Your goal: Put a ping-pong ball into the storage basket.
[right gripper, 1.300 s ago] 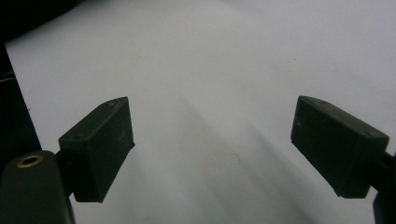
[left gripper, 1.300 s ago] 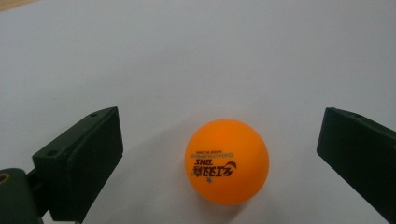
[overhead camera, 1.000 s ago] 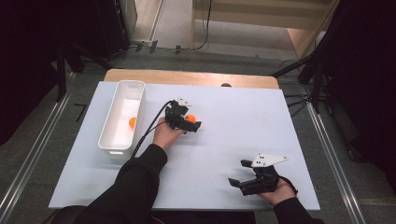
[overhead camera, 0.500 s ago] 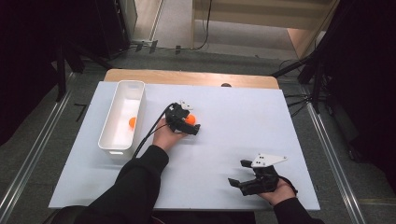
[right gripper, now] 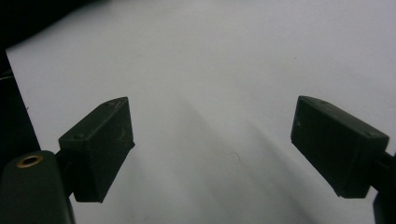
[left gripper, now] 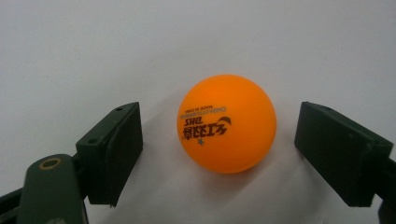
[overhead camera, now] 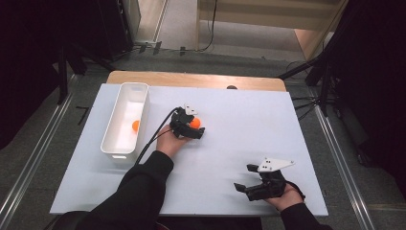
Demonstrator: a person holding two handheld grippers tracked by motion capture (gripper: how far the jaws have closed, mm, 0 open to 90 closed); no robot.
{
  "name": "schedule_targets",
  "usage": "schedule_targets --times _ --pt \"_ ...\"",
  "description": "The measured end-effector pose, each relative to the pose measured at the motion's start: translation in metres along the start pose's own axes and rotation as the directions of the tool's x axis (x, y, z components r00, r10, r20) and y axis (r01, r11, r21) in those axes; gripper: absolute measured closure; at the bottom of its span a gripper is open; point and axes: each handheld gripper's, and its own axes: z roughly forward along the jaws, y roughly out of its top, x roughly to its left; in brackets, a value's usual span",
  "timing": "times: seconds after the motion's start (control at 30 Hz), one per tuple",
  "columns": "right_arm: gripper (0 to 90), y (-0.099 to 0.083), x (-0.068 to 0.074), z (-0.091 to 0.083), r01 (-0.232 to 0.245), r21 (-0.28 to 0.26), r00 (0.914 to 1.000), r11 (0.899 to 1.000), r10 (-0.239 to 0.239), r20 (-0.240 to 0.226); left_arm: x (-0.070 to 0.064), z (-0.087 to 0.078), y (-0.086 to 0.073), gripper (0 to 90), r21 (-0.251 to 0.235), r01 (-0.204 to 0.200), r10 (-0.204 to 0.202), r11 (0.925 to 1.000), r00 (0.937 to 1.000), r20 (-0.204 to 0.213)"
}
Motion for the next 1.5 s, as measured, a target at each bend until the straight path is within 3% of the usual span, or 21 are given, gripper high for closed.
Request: schedule_targets --times 0.13,0.6,1.0,1.17,1.4,1.5 --pt "11.7 0.000 0.000 0.000 0.000 -0.001 1.0000 1.000 0.000 0.002 -0.001 -0.003 -0.002 24.2 -0.016 0.021 -0.021 0.9997 0.9997 -0.011" --pt "11.7 0.000 0.000 0.000 0.007 0.000 1.0000 1.000 -0.007 0.000 -0.003 -0.006 0.000 50.0 -0.010 0.026 -0.026 0.9996 0.9996 -0.011" --pt "11.6 0.000 0.000 0.000 0.008 0.001 1.0000 1.000 -0.008 0.002 0.000 -0.007 0.000 50.6 -0.008 0.017 -0.017 0.9998 0.9998 0.008" --pt "11.7 0.000 0.000 0.000 0.005 0.004 1.0000 1.000 -0.005 0.001 0.002 -0.008 0.002 50.7 -0.013 0.033 -0.033 0.9994 0.9994 0.010" --pt "11.7 0.000 0.000 0.000 0.005 0.002 1.0000 1.000 -0.005 0.002 0.010 -0.018 0.005 50.6 -0.027 0.076 -0.075 0.9968 0.9961 0.047" --pt "11.7 0.000 0.000 0.000 0.004 0.005 1.0000 1.000 -0.004 0.001 0.011 -0.021 0.006 50.6 -0.011 0.068 -0.067 0.9977 0.9962 0.055"
